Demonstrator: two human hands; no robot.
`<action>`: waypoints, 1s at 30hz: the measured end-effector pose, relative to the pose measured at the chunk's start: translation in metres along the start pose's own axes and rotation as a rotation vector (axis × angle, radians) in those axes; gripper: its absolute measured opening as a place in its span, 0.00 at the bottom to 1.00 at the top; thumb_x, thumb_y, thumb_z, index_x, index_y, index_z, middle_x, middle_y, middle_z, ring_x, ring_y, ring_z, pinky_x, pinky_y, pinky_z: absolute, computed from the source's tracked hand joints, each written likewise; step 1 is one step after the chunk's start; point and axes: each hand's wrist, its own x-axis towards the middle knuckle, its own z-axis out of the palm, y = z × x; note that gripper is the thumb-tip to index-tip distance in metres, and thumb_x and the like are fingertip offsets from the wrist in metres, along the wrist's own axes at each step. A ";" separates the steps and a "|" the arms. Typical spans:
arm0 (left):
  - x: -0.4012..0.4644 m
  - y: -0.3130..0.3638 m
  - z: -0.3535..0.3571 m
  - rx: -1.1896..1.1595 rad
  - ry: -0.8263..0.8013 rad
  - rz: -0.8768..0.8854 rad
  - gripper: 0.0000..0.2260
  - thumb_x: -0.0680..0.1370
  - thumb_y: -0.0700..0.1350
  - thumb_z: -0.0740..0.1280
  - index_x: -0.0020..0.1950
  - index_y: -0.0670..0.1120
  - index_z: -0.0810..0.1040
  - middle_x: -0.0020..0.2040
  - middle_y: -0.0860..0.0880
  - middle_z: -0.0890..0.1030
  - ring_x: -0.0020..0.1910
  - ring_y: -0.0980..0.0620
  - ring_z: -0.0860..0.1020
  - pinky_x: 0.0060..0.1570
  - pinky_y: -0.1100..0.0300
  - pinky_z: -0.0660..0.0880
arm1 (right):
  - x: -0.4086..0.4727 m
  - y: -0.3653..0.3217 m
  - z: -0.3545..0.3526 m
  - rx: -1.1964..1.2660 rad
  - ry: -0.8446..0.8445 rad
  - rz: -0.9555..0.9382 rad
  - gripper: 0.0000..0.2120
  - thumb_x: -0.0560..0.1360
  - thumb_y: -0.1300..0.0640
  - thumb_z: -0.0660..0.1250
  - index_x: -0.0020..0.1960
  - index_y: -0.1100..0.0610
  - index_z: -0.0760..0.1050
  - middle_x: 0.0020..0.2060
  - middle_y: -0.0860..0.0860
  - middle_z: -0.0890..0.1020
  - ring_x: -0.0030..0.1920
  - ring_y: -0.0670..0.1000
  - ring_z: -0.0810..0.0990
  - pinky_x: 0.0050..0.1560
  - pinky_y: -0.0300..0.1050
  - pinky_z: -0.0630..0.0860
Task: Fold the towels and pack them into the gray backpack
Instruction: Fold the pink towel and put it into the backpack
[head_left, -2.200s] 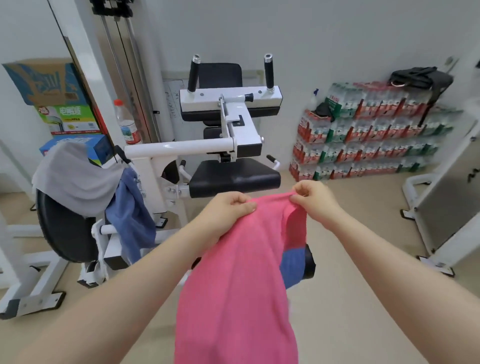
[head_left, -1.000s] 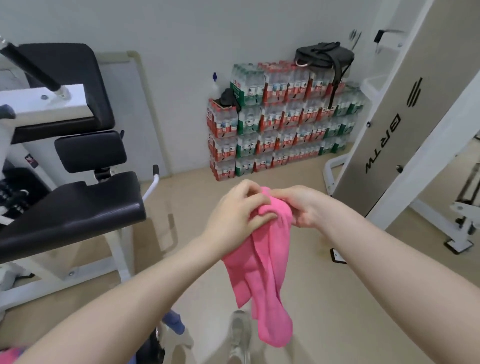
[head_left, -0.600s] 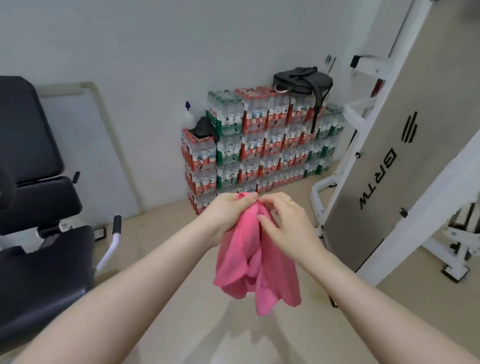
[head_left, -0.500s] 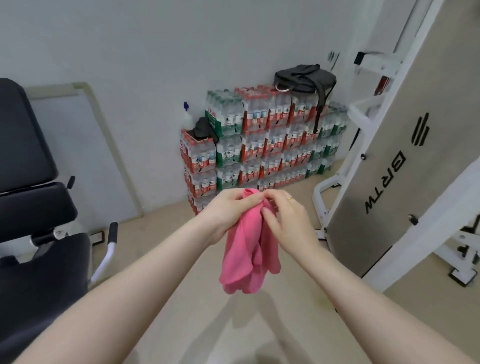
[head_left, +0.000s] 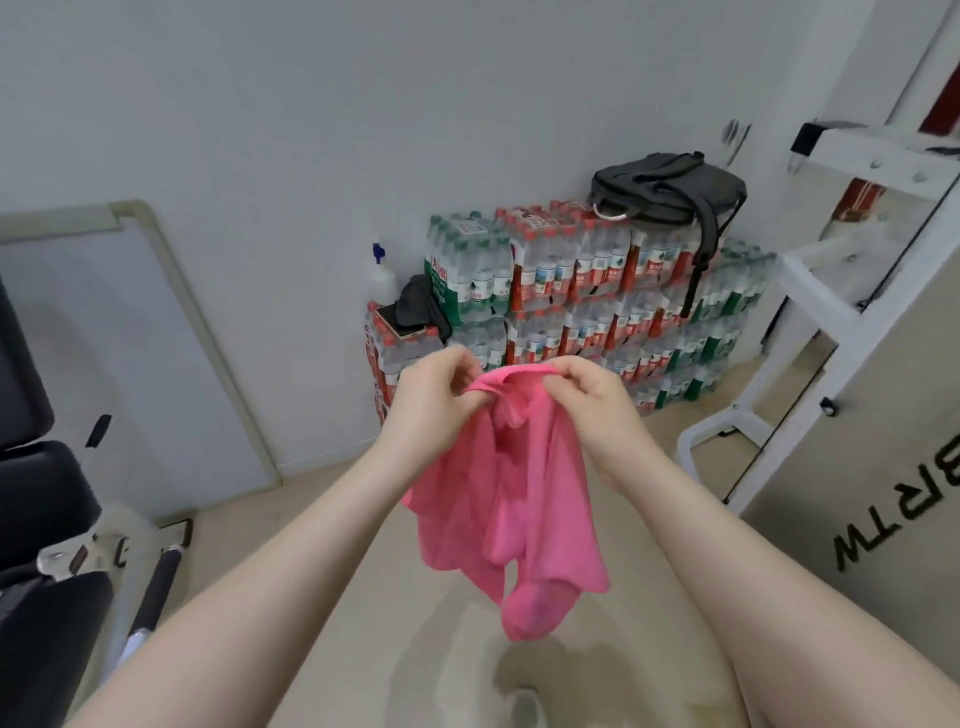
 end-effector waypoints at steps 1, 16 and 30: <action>0.022 -0.001 0.007 -0.114 -0.090 -0.029 0.08 0.72 0.40 0.70 0.37 0.50 0.74 0.35 0.53 0.77 0.35 0.56 0.74 0.39 0.62 0.71 | 0.023 -0.002 -0.006 0.267 -0.035 0.121 0.10 0.78 0.65 0.57 0.47 0.58 0.77 0.38 0.53 0.81 0.38 0.49 0.79 0.40 0.39 0.77; 0.256 -0.055 0.102 -0.360 -0.322 -0.171 0.11 0.75 0.41 0.65 0.33 0.50 0.72 0.23 0.57 0.70 0.23 0.60 0.63 0.25 0.67 0.60 | 0.307 0.016 -0.091 0.660 -0.233 0.523 0.11 0.76 0.53 0.62 0.42 0.61 0.76 0.32 0.54 0.80 0.35 0.52 0.79 0.43 0.48 0.76; 0.477 -0.151 0.120 -0.081 -0.133 -0.181 0.13 0.71 0.48 0.72 0.28 0.50 0.73 0.23 0.61 0.74 0.26 0.64 0.70 0.28 0.72 0.66 | 0.527 0.098 -0.162 -0.985 -0.082 -0.085 0.08 0.72 0.65 0.60 0.42 0.59 0.78 0.39 0.49 0.79 0.43 0.50 0.77 0.46 0.47 0.74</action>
